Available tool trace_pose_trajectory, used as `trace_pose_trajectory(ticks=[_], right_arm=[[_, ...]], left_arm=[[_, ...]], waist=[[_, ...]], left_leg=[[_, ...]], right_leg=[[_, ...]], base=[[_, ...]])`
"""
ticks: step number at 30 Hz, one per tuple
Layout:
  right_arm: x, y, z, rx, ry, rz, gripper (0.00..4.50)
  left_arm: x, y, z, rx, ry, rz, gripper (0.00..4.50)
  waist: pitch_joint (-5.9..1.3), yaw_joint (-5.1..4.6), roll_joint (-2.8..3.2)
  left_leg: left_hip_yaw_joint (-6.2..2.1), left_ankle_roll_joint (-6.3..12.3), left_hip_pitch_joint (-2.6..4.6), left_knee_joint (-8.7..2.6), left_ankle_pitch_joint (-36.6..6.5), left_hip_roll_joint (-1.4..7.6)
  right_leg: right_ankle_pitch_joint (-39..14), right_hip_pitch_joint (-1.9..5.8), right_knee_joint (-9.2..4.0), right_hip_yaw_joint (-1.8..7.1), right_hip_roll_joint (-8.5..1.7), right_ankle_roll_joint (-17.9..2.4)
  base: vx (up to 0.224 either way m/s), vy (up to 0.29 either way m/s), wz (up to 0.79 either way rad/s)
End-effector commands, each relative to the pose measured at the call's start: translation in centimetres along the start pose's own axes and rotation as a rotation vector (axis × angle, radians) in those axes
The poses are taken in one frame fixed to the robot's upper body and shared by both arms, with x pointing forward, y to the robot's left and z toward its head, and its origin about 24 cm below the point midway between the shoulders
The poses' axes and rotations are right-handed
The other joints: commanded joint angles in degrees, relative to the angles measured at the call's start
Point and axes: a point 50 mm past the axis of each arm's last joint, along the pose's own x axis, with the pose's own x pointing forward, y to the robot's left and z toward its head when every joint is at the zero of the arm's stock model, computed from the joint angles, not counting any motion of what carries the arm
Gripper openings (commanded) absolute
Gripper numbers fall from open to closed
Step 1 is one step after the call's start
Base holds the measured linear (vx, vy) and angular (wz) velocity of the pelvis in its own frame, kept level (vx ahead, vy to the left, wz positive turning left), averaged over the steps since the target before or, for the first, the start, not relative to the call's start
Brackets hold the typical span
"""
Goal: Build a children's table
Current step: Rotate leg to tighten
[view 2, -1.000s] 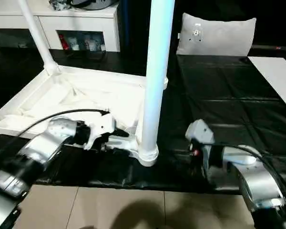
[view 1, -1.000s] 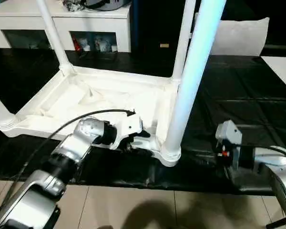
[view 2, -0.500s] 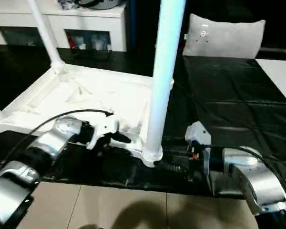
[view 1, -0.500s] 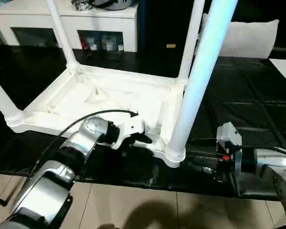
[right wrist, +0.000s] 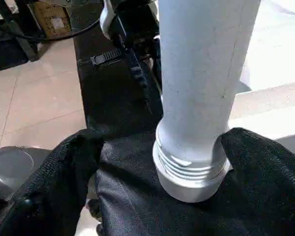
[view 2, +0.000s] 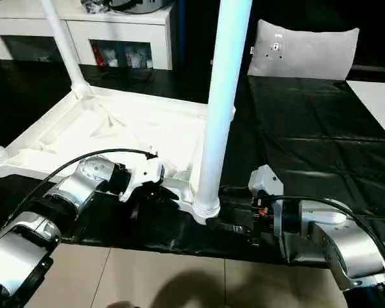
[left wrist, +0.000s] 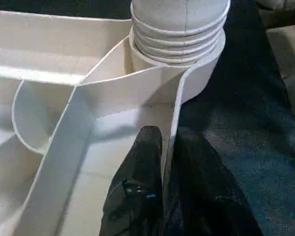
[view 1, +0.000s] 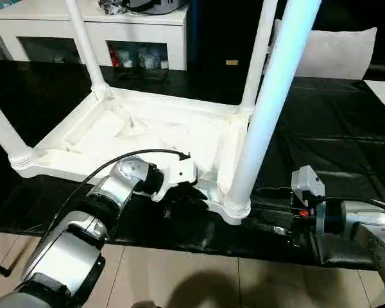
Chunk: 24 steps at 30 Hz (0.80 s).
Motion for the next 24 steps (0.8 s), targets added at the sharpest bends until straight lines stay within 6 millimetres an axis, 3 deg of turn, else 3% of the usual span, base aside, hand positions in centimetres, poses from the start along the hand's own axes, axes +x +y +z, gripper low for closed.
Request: trace_pose_trajectory(ticks=[1,5,8,10,13,16,20,24], right_arm=[[0.5,0.0,0.9,-0.038,-0.02,0.013,4.5],[1.3,-0.8,1.5,-0.064,-0.059,-0.027,4.5],[1.5,-1.1,1.7,-0.051,-0.087,-0.024,4.12],[1.8,-1.0,1.6,-0.032,-0.082,0.026,4.07],[2.1,-0.7,1.4,-0.011,-0.068,0.093,3.65],[2.1,-0.8,1.3,0.002,-0.059,0.126,3.3],[2.1,-0.9,1.3,0.017,-0.055,0.156,3.2],[2.2,-0.9,1.2,0.029,-0.047,0.183,2.79]], left_arm=[[-0.5,0.2,-0.6,-0.015,0.05,0.015,0.25],[-0.8,0.2,0.0,-0.019,0.01,-0.028,0.08],[-0.9,0.1,0.3,-0.026,-0.03,-0.048,0.0],[-0.9,-0.1,0.4,-0.027,-0.047,-0.072,0.0],[-0.9,-0.1,0.4,-0.032,-0.057,-0.068,0.0],[-1.0,-0.1,0.2,-0.037,-0.047,-0.055,0.0],[-1.2,-0.1,0.0,-0.047,-0.048,-0.049,0.0],[-1.4,-0.2,-0.1,-0.05,-0.045,-0.048,0.0]], waist=[[-3.58,0.36,-0.84],[-3.67,0.02,-0.81],[-3.79,-0.22,-0.66],[-3.87,-0.26,-0.62],[-3.87,-0.3,-0.53],[-3.81,-0.3,-0.79],[-3.69,-0.19,-0.7],[-3.75,-0.1,-0.75]], left_leg=[[-0.41,3.19,-0.38,-4.03,-11.3,1.37],[-0.39,2.93,-0.48,-4.02,-10.52,1.42],[-0.29,3.15,-0.45,-3.93,-9.71,1.51],[-0.3,3.36,-0.46,-3.88,-9.53,1.62],[-0.2,3.93,-0.56,-3.74,-9.04,1.62],[-0.16,4.03,-0.54,-3.77,-9.25,1.63],[-0.13,3.65,-0.41,-3.84,-10.0,1.65],[-0.2,3.65,-0.52,-3.86,-9.08,1.69]], right_leg=[[-22.52,3.29,-5.61,2.16,-3.63,-7.17],[-19.71,3.31,-5.17,2.22,-3.7,-8.51],[-15.87,3.48,-4.76,2.25,-3.68,-10.82],[-14.53,3.64,-4.54,2.24,-3.74,-11.65],[-12.59,3.71,-4.39,2.21,-3.65,-12.46],[-13.14,3.72,-4.4,2.16,-3.66,-12.48],[-16.71,3.59,-4.78,2.19,-3.78,-11.62],[-15.85,3.62,-4.63,2.23,-3.72,-11.3]], base=[[0.0,0.0,0.0],[0.0,0.0,0.0],[0.0,0.0,0.0],[0.0,0.0,0.0],[0.0,0.0,0.0],[0.0,0.0,0.0],[0.0,0.0,0.0],[0.0,0.0,0.0]])
